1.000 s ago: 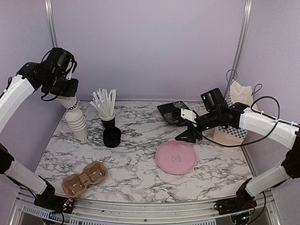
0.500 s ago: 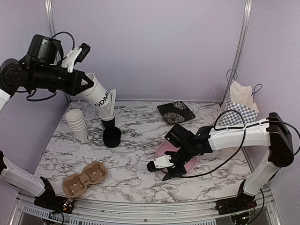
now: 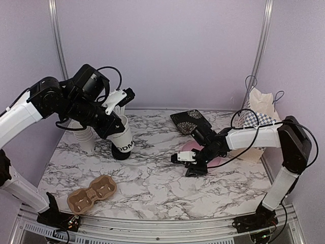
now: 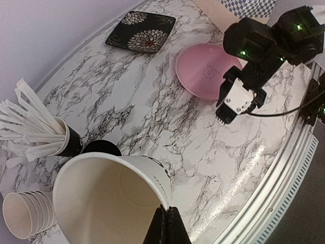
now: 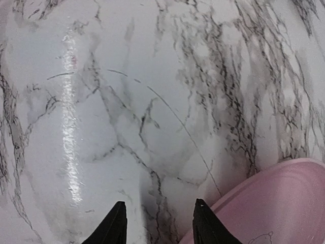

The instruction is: Pack the takeout coffee

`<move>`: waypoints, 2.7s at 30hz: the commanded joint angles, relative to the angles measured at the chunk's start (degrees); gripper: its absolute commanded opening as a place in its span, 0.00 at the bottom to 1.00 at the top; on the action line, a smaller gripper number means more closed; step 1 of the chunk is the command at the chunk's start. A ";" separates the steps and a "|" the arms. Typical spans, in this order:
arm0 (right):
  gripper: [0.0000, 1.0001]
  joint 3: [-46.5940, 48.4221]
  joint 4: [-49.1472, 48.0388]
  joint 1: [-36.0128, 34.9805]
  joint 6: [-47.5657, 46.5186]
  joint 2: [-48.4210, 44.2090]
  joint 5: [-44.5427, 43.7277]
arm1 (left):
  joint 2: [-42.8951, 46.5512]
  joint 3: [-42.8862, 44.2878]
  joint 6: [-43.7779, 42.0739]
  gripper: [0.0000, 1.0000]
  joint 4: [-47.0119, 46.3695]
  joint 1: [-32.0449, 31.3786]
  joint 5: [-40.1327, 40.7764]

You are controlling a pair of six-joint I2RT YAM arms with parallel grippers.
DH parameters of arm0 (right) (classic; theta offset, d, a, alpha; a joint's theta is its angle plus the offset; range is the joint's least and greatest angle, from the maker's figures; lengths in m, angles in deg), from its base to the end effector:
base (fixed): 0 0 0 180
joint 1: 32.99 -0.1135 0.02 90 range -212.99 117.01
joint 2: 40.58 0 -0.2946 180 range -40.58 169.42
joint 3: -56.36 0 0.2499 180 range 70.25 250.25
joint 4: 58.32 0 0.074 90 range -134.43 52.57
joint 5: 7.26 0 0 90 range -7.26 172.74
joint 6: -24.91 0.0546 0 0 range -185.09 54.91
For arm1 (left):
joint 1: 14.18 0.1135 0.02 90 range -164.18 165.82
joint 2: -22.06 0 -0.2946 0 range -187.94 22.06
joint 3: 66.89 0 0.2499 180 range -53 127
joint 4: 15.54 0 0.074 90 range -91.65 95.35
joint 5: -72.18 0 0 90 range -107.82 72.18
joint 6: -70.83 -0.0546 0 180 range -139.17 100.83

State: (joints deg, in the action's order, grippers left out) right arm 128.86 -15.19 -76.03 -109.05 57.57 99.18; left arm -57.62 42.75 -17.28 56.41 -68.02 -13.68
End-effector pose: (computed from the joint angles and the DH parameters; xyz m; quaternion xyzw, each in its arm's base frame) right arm 0.2327 0.2384 0.1792 -0.6887 0.6875 0.1391 0.1834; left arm 0.1679 -0.2231 0.4422 0.3866 0.8271 -0.1608 0.3748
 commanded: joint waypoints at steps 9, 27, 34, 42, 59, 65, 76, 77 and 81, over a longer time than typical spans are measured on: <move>0.44 4.23 -1.72 13.41 1.00 -2.07 3.17 | -10.74 -7.87 -1.63 0.00 -12.10 -10.04 0.63; 0.57 0.97 -3.43 21.69 5.64 -15.77 20.20 | -26.87 -4.61 -7.90 0.00 -20.37 -17.66 -2.31; 0.57 0.85 -3.49 21.74 5.45 -14.75 20.28 | -26.41 -5.26 -8.39 0.28 -20.07 -17.78 -2.14; 0.57 0.08 -3.44 21.69 5.38 -15.01 21.17 | -19.65 -2.06 -3.33 0.57 -17.21 -15.20 9.38; 0.57 -0.77 -3.39 21.69 5.36 -14.36 21.43 | -32.10 -2.28 14.59 0.58 -9.38 3.26 26.16; 0.56 -0.82 -3.14 21.69 5.07 -13.56 21.68 | -34.77 -4.18 15.46 0.59 -10.31 6.02 25.56; 0.56 -0.73 -2.87 21.69 4.72 -12.92 21.77 | -38.08 -4.95 14.79 0.45 -11.90 6.98 23.72; 0.56 -0.67 -2.84 21.69 4.68 -12.85 21.78 | -38.28 -4.95 14.66 0.44 -12.00 7.05 23.76; 0.56 -0.60 -2.63 21.69 4.68 -12.63 21.79 | -39.00 -4.95 14.47 0.36 -12.01 7.04 24.38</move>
State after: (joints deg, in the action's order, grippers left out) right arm 127.79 -17.84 -54.59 -104.18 44.28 119.90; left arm -95.04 38.44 -2.75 44.57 -61.27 10.32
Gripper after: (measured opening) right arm 0.563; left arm 0.395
